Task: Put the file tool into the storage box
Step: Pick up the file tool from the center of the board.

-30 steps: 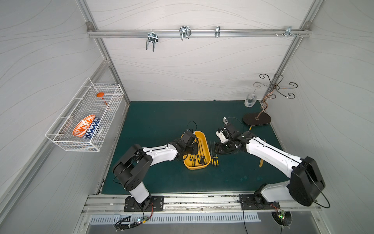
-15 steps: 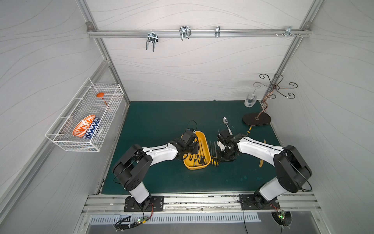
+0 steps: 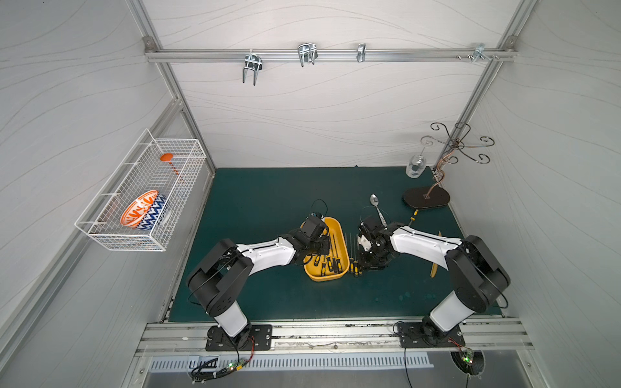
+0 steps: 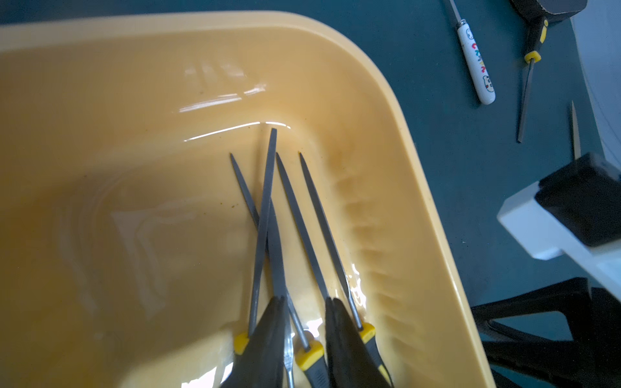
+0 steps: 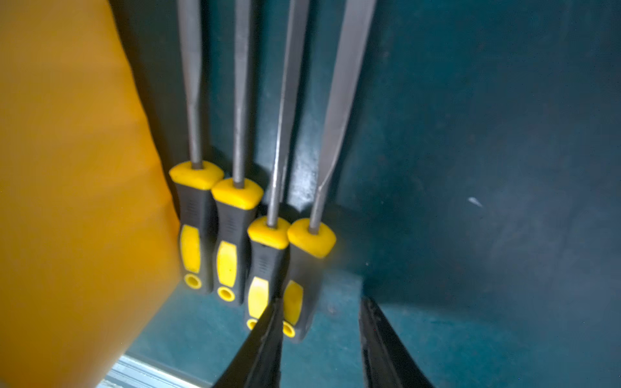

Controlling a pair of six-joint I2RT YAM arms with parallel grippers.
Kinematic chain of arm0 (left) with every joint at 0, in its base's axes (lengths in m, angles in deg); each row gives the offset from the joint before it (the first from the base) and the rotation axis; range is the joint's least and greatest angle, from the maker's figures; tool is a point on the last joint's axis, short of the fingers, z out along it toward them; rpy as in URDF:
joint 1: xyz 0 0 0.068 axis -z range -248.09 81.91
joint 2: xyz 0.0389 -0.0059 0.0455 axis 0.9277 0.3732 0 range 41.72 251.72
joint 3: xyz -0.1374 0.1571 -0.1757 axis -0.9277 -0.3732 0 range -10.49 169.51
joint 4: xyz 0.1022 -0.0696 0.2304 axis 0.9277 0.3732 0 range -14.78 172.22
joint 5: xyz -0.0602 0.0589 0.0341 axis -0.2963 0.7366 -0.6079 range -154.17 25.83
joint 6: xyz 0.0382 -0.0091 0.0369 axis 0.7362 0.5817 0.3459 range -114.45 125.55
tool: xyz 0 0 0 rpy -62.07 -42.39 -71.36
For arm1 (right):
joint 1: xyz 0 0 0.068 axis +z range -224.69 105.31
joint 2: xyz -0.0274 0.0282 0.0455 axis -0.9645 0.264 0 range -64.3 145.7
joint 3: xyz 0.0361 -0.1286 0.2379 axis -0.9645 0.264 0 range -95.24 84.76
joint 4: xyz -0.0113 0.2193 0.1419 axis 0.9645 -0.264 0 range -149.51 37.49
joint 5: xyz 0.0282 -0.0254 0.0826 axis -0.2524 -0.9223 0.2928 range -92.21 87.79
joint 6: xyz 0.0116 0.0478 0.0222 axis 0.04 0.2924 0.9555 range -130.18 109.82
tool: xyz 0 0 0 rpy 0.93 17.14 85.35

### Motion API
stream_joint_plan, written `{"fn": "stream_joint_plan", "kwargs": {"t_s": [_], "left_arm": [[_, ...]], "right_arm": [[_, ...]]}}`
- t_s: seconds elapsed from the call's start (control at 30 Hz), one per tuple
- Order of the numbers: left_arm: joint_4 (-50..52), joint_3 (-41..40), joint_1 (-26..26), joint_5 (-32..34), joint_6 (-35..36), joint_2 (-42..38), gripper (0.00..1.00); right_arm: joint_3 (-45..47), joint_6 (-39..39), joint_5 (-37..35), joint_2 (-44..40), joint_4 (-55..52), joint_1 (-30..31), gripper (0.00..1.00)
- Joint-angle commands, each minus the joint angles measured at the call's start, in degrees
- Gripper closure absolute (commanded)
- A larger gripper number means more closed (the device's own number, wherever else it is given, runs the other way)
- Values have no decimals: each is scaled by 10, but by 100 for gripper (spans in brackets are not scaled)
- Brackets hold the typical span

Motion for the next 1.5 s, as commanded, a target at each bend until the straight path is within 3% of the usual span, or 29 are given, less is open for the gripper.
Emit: {"fn": "stream_joint_plan", "kwargs": {"t_s": [0.0,0.33,0.57,0.8,0.93,1.17,1.47], "left_arm": [[-13,20,0,6,3,-9,72],[-13,21,0,7,1,-12,66],[-15,21,0,5,3,-17,57],[-36,33,0,-41,-5,-28,41],[-56,46,0,-82,-16,-30,38],[-118,66,-1,-161,-55,-17,36],[-137,64,0,-173,-63,-9,36]], "right_arm": [[-4,-6,-20,23,-19,10,60],[-30,-14,-99,60,-56,55,63],[-14,-3,-80,33,-27,46,92],[33,9,50,-92,51,-45,99],[32,-15,112,-152,71,-60,98],[-1,-23,211,-148,88,-56,97],[-29,-28,231,-142,101,-18,97]]}}
